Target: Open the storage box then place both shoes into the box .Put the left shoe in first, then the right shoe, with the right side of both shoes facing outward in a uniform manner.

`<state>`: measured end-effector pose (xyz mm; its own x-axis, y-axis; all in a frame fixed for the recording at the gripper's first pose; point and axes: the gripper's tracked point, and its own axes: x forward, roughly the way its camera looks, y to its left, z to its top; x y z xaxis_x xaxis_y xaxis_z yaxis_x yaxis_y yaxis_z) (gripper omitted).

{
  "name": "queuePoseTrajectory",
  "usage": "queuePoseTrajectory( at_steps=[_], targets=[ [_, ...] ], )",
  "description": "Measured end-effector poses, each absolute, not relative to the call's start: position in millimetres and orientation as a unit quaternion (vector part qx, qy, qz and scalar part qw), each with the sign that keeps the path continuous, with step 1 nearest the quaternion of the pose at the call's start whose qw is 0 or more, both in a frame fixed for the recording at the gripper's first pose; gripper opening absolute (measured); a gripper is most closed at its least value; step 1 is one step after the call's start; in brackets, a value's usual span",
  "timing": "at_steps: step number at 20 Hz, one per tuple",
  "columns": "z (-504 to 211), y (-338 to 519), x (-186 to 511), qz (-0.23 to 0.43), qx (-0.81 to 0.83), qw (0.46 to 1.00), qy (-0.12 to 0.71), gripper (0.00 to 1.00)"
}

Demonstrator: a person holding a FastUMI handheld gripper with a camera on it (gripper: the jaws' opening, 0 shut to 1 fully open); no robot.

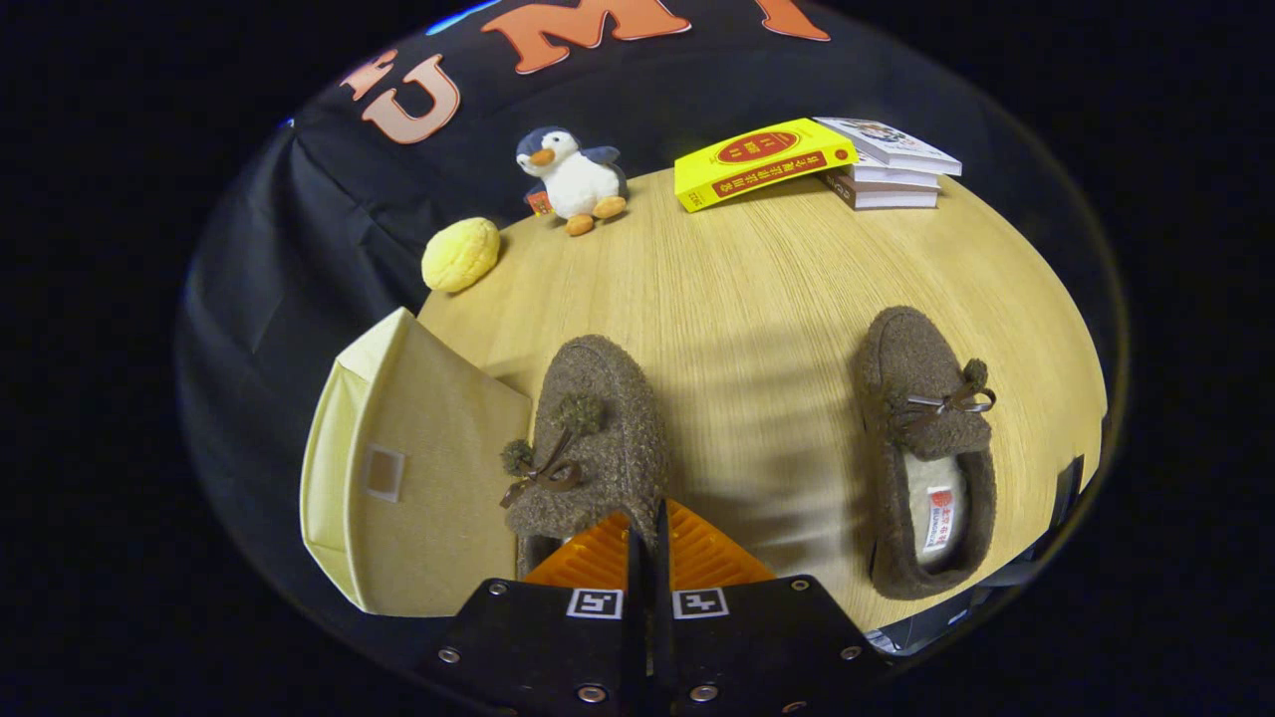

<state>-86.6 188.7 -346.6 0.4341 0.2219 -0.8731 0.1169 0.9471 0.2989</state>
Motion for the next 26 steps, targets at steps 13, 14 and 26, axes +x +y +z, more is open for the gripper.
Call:
queuePoseTrajectory(
  at_steps=[13, 14, 26],
  targets=[
    [-222, 322, -61, 0.110, 0.200, 0.842, 0.489, 0.04],
    [-225, 335, -61, 0.112, 0.199, 0.838, 0.496, 0.04],
    [-321, 429, -62, 0.058, 0.168, 0.782, 0.597, 0.04]
  ],
)
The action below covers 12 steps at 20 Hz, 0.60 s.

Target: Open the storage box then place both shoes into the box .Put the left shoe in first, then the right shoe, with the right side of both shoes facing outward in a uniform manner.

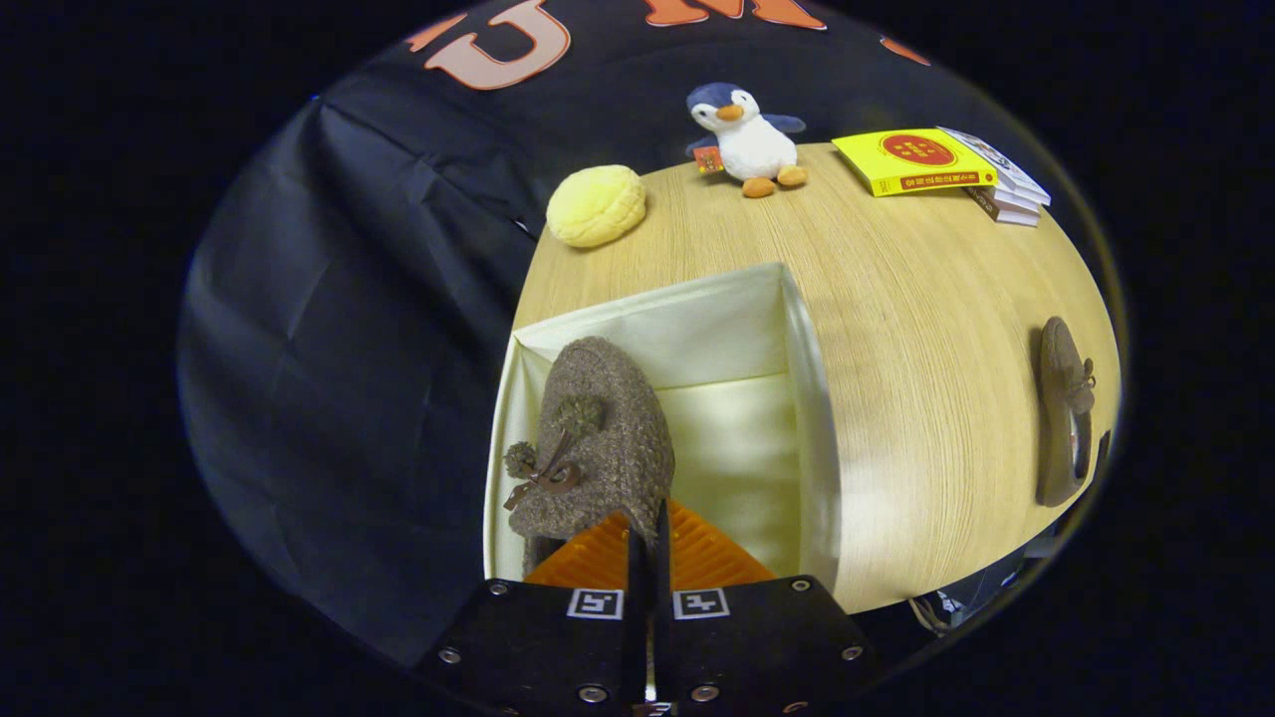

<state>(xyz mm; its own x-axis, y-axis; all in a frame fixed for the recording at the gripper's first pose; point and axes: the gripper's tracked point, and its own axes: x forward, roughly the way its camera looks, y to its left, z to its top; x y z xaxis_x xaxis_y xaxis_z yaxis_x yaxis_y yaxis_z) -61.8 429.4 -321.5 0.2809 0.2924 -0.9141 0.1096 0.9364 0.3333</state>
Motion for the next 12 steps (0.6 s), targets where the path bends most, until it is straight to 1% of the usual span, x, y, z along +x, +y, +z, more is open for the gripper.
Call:
queuePoseTrajectory(
  at_steps=[4, 6, 8, 9, 11, 12],
  targets=[
    [-347, 444, -66, 0.041, 0.162, 0.764, 0.623, 0.04],
    [-356, 451, -73, 0.047, 0.149, 0.754, 0.638, 0.04],
    [-362, 460, -81, 0.061, 0.139, 0.749, 0.645, 0.09],
    [-364, 460, -84, 0.063, 0.132, 0.749, 0.646, 0.15],
    [-364, 462, -88, 0.077, 0.128, 0.746, 0.649, 0.14],
    [-361, 462, -91, 0.087, 0.131, 0.743, 0.651, 0.16]
  ],
)
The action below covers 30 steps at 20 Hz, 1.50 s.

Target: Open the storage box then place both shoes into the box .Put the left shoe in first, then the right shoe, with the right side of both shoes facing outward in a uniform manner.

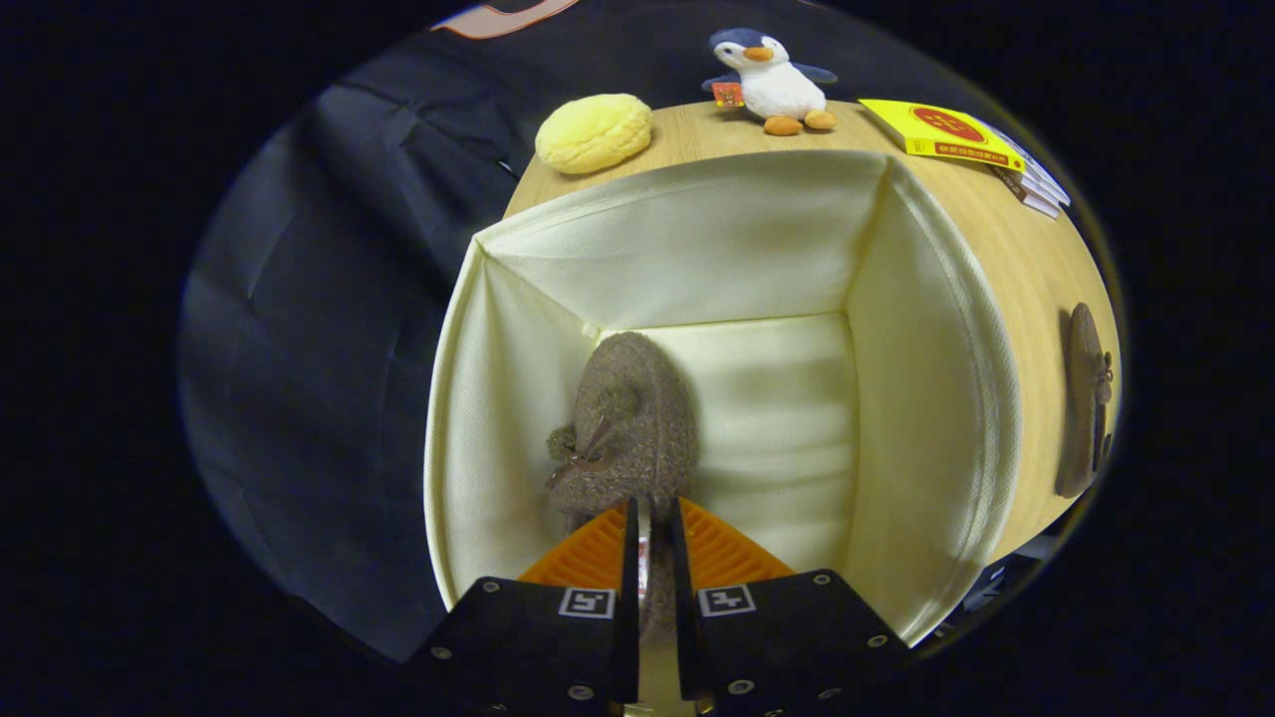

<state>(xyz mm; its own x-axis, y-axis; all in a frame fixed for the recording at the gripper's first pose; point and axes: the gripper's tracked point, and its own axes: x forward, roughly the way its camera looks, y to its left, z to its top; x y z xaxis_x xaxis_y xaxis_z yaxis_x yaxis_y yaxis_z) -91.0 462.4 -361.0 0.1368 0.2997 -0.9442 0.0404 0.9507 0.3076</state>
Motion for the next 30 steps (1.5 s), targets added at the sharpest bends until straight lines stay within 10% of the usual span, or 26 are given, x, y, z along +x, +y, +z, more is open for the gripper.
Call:
queuePoseTrajectory(
  at_steps=[11, 22, 30],
  targets=[
    [-261, 390, -91, 0.200, 0.182, 0.782, 0.561, 0.81],
    [-285, 156, -91, 0.055, 0.144, 0.851, 0.501, 0.95],
    [-338, 28, -110, -0.028, 0.078, 0.854, 0.514, 0.82]
  ],
)
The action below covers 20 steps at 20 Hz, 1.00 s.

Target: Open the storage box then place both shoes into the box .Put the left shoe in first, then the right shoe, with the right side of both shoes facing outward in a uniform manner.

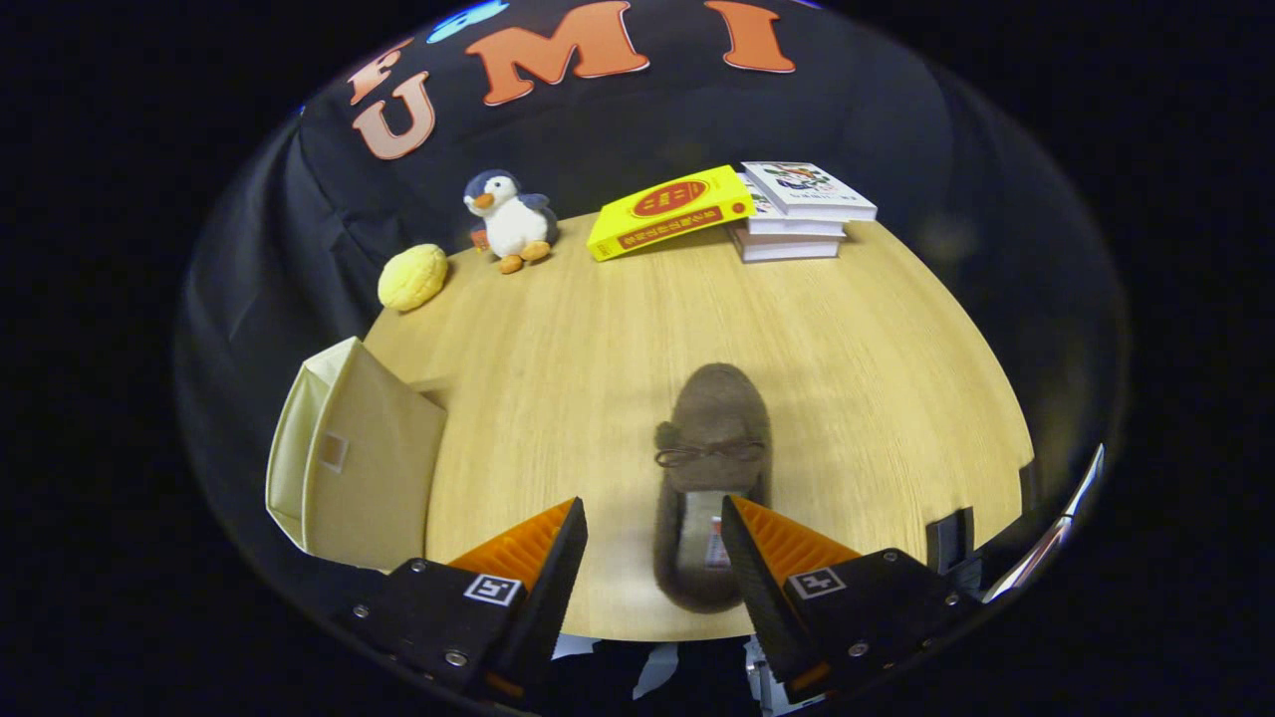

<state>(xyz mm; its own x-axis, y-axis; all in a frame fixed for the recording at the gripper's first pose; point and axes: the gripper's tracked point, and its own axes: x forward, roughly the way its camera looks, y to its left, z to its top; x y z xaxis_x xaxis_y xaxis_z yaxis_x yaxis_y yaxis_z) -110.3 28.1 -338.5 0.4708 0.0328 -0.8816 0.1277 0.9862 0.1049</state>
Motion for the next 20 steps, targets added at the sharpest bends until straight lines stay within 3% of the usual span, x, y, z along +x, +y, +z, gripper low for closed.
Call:
queuePoseTrajectory(
  at_steps=[8, 15, 20],
  targets=[
    [-400, -18, -104, -0.053, 0.049, 0.840, 0.537, 0.58],
    [-424, -29, -88, -0.067, 0.027, 0.854, 0.515, 0.20],
    [-424, -32, -85, -0.076, 0.053, 0.856, 0.509, 0.06]
  ],
)
